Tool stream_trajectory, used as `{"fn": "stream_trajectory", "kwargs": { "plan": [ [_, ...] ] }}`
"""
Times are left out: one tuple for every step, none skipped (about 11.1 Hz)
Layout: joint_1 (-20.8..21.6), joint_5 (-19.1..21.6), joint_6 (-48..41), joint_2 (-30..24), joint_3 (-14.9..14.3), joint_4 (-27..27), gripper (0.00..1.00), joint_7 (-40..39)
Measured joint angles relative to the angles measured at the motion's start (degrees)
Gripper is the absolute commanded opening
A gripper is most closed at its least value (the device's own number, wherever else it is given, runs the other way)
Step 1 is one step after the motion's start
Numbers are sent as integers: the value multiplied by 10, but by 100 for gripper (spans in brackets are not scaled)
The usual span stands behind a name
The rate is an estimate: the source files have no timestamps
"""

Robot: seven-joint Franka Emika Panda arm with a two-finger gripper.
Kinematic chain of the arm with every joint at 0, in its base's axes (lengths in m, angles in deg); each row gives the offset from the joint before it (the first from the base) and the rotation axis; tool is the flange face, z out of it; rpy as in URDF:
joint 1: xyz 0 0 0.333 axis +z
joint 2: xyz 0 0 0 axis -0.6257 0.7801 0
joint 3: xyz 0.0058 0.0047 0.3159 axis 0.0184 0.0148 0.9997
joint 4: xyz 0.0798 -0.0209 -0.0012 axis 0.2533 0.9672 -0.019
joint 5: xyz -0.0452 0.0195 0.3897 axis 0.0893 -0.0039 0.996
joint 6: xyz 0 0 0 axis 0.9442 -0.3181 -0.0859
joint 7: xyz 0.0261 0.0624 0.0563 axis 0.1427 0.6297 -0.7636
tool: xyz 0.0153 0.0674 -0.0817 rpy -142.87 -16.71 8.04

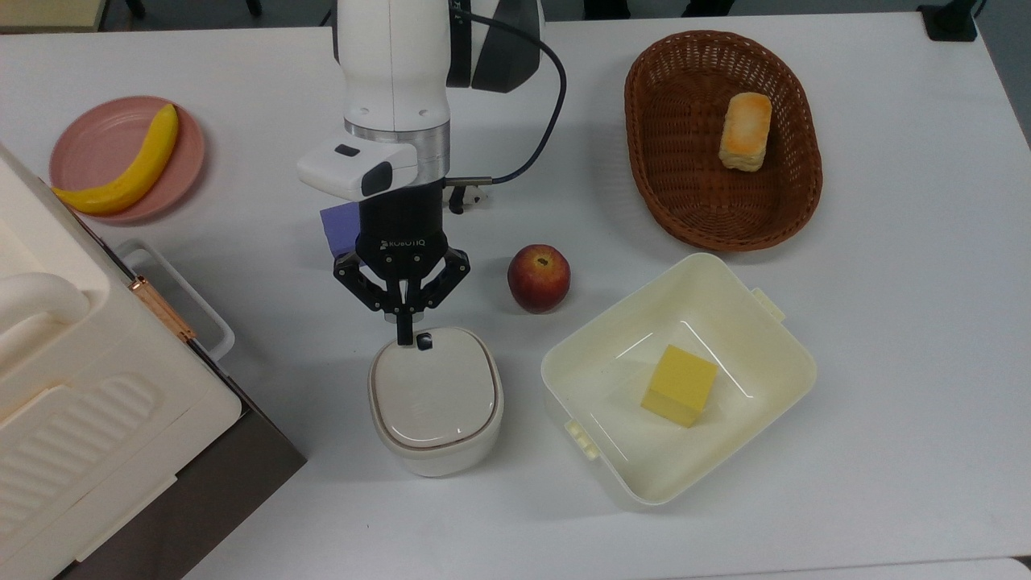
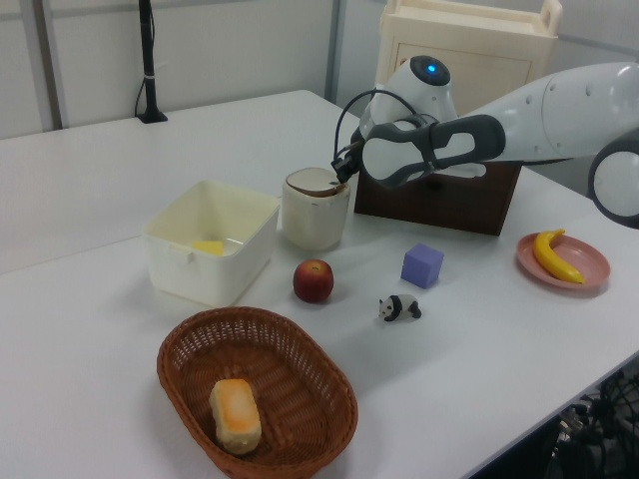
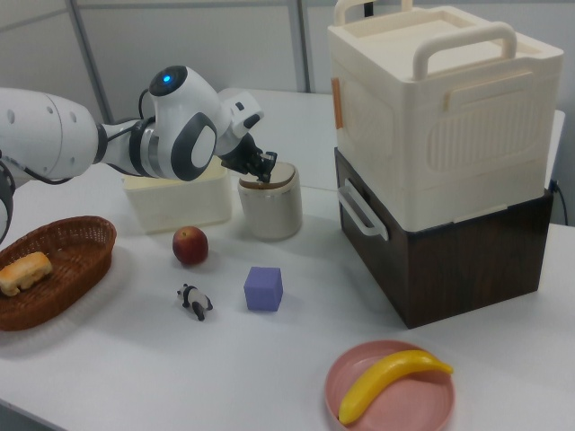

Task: Close the trash can

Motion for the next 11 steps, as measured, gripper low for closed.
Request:
{"fn": "stream_trajectory", "kwargs": {
  "plan": [
    [0, 0, 0, 1, 0, 0, 0, 0],
    [0, 0, 0, 3, 0, 0, 0, 0],
    [0, 0, 0, 5, 1, -1, 0, 0],
    [2, 0, 0, 8, 2, -8, 0, 0],
    [4, 0, 0, 14, 4, -19, 0, 0],
    [6, 0, 0, 19, 5, -27, 0, 0],
    [9, 0, 0, 23, 5, -32, 0, 0],
    [10, 0, 0, 25, 5, -34, 0, 0],
    [10, 0, 0, 26, 5, -34, 0, 0],
    [10, 0, 0, 26, 5, -34, 0, 0],
    [10, 0, 0, 27, 5, -34, 0, 0]
  ]
}}
